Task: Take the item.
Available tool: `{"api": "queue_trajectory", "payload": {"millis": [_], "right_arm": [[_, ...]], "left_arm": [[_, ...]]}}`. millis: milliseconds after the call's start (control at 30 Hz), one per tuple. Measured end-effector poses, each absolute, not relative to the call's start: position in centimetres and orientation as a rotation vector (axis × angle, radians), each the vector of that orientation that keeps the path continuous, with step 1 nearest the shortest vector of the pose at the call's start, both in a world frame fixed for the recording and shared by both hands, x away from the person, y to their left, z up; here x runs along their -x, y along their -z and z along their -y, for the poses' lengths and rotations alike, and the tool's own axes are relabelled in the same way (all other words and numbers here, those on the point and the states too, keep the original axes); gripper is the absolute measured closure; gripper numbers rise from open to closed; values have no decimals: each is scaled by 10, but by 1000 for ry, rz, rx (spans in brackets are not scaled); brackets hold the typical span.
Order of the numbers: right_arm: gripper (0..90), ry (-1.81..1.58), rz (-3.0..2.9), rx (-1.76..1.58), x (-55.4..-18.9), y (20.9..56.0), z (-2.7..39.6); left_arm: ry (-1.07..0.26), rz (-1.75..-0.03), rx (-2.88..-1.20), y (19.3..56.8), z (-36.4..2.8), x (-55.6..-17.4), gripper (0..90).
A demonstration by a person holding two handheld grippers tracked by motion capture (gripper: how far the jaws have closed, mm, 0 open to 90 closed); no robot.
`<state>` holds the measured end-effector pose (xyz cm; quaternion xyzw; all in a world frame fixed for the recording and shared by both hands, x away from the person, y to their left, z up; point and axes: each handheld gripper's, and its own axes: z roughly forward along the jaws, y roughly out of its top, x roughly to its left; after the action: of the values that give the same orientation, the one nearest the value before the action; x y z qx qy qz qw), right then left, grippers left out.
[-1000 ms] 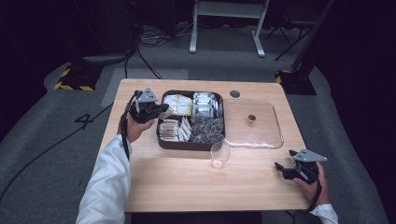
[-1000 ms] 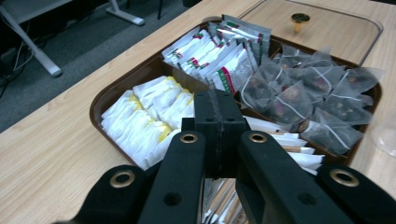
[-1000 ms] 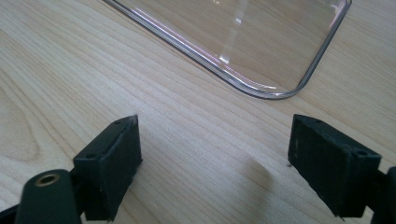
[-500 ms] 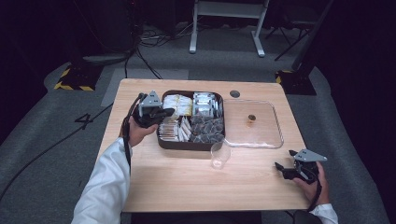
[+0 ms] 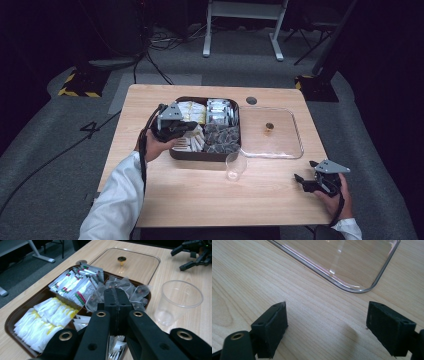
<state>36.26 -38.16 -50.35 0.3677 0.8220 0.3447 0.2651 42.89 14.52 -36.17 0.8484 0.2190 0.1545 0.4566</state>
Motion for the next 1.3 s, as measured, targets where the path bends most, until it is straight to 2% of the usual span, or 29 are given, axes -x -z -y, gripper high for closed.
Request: {"api": "queue_trajectory", "payload": {"millis": [733,1300], "right_arm": [[175,-931,-2219,-991,-362,504,381],[175,-929,-2218,-988,-362,504,381]], "left_arm": [[-289,-354,-2120,360,-95,-404,900],[-225,-261,-2148,371,-55,-400,900]]}}
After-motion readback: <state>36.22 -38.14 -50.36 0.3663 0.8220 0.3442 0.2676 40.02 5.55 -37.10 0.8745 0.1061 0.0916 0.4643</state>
